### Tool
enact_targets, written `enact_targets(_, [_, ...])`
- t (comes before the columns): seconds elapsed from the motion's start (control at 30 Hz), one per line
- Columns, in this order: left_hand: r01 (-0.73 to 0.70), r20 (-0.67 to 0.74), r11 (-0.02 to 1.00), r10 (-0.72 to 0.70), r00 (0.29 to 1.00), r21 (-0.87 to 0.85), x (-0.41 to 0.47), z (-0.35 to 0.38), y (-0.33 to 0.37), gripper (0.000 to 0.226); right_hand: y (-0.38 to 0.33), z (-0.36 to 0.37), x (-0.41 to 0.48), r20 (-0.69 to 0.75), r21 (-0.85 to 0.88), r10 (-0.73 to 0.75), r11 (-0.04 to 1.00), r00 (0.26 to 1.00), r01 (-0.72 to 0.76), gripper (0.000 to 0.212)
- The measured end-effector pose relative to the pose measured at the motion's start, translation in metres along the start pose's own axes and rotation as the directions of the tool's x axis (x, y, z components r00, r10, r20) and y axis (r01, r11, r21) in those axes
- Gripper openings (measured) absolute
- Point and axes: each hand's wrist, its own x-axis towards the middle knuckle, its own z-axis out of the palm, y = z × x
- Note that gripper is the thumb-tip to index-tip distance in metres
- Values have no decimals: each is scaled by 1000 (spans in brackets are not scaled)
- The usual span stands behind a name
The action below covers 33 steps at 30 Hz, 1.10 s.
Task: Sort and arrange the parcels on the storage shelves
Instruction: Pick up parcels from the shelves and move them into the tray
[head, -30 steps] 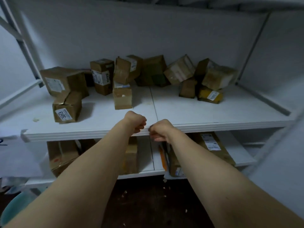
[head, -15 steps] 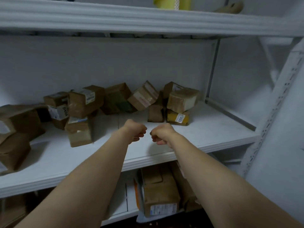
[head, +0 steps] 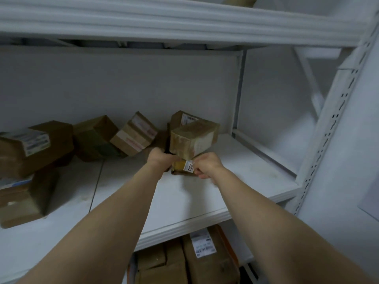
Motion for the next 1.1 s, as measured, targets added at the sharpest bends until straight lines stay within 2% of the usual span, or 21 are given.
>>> enact_targets(0.07, [-49, -1, 996, 49, 999, 80, 15, 6, 7, 75, -2, -6, 13, -22, 36, -25, 999, 999, 26, 31])
enact_targets(0.2, [-105, -29, 941, 120, 992, 323, 38, 19, 22, 115, -8, -12, 33, -58, 111, -35, 993, 998, 42, 57])
enact_targets(0.3, [-149, 13, 910, 156, 988, 386, 52, 28, 34, 123, -14, -15, 41, -69, 156, -6, 988, 998, 17, 63])
enact_targets(0.5, [-191, 31, 904, 193, 981, 383, 90, 38, 35, 133, -19, -18, 59, -65, 211, 43, 977, 997, -29, 53])
enact_targets(0.7, [-246, 54, 872, 246, 968, 423, 119, 48, 21, 131, -14, -23, 61, -30, 239, 48, 970, 998, -40, 39])
enact_targets(0.8, [-298, 38, 907, 300, 953, 297, 103, 43, 24, 112, -12, -28, 60, -6, 278, 50, 959, 999, -47, 39])
enact_targets(0.87, [-287, 20, 953, 286, 958, 98, 83, 42, 32, 104, -9, -35, 59, 6, 339, 75, 938, 997, -73, 45])
enact_targets(0.93, [-270, 22, 963, 270, 962, -22, 69, 45, 33, 97, -5, -45, 58, 26, 394, 85, 915, 996, -88, 55])
enact_targets(1.03, [-319, 61, 948, 318, 946, 11, 52, 57, 34, 81, 5, -61, 59, 59, 461, 33, 886, 998, -56, 74])
enact_targets(1.1, [-337, 92, 941, 332, 939, 42, 40, 70, 32, 94, 13, -71, 58, 74, 483, 15, 874, 997, -49, 91])
